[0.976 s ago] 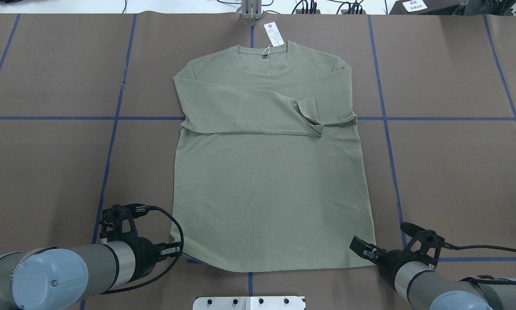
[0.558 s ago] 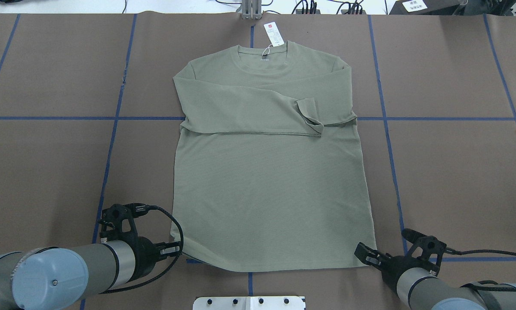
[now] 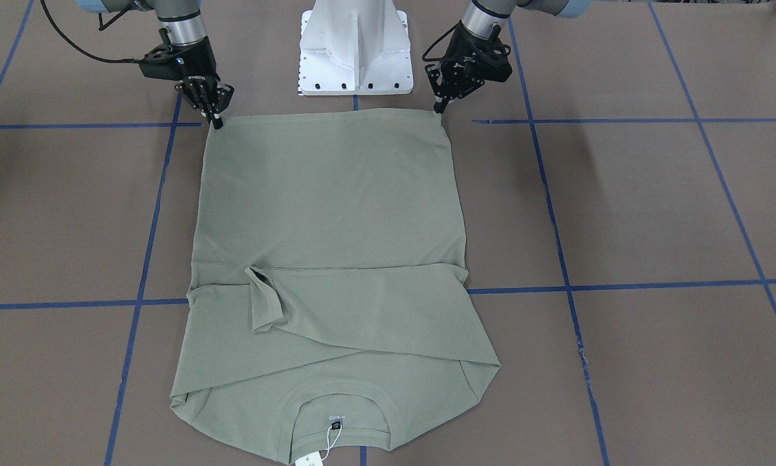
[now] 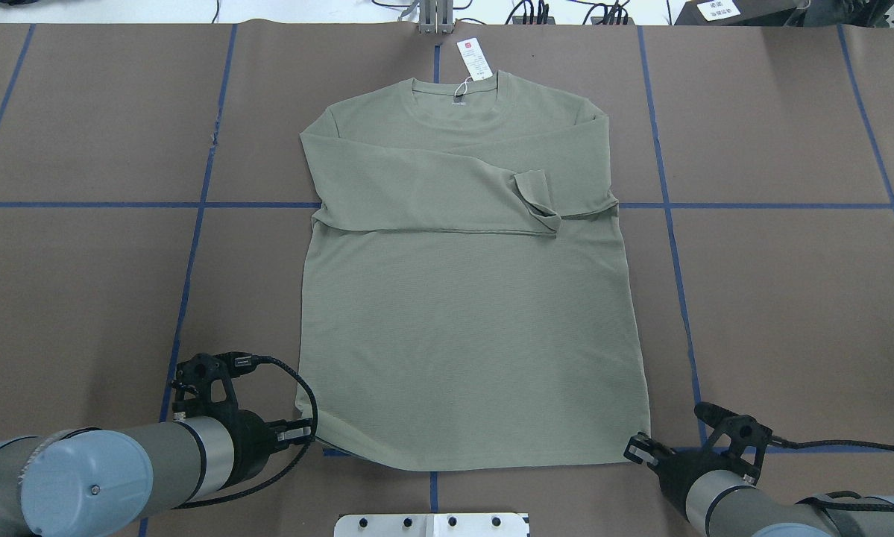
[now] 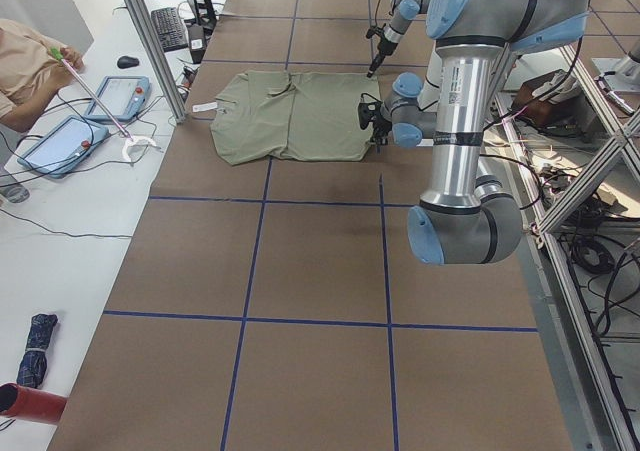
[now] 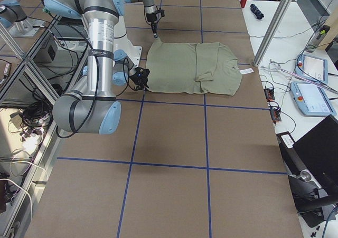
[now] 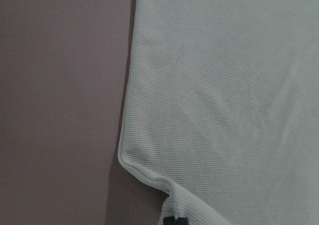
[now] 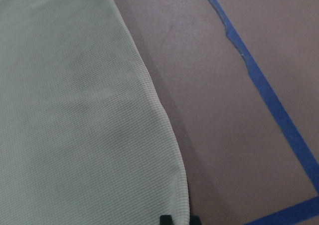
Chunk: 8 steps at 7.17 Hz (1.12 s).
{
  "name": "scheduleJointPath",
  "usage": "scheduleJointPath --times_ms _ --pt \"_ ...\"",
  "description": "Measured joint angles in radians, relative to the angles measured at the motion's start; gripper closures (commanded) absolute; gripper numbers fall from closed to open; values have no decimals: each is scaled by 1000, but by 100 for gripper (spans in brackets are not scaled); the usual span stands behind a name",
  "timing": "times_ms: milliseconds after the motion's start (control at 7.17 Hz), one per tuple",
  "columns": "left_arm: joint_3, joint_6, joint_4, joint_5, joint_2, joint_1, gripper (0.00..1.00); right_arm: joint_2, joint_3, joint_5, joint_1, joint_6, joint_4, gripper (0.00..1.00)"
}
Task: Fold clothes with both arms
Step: 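Lift the hem corners with both grippers and fold them over toward the collar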
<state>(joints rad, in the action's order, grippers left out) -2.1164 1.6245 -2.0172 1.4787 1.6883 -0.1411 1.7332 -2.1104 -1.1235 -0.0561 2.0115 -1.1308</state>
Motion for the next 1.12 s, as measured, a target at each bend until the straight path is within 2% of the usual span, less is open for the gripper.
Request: scheduleJointPath --times_ms 139,279,418,697,836,976,1115 --pt "-2 0 0 1 0 0 100 2 -22 -4 0 -2 -30 100" --pt "-21 -1 9 4 -2 0 100 2 -100 -23 0 -5 -124 100" --pt "-83 -4 57 22 -5 -1 100 1 -222 -59 0 -6 -266 100" --pt "-330 -9 296 118 2 -1 100 -7 -462 -140 9 -11 -500 100" --pt "-441 -14 427 174 28 -12 100 -19 -541 -198 40 -28 -575 100" --pt "-474 -44 510 216 83 -38 100 -43 -574 -250 90 -77 -617 100" --pt "-428 -112 542 234 156 -82 100 -90 -563 -278 148 -156 -639 100"
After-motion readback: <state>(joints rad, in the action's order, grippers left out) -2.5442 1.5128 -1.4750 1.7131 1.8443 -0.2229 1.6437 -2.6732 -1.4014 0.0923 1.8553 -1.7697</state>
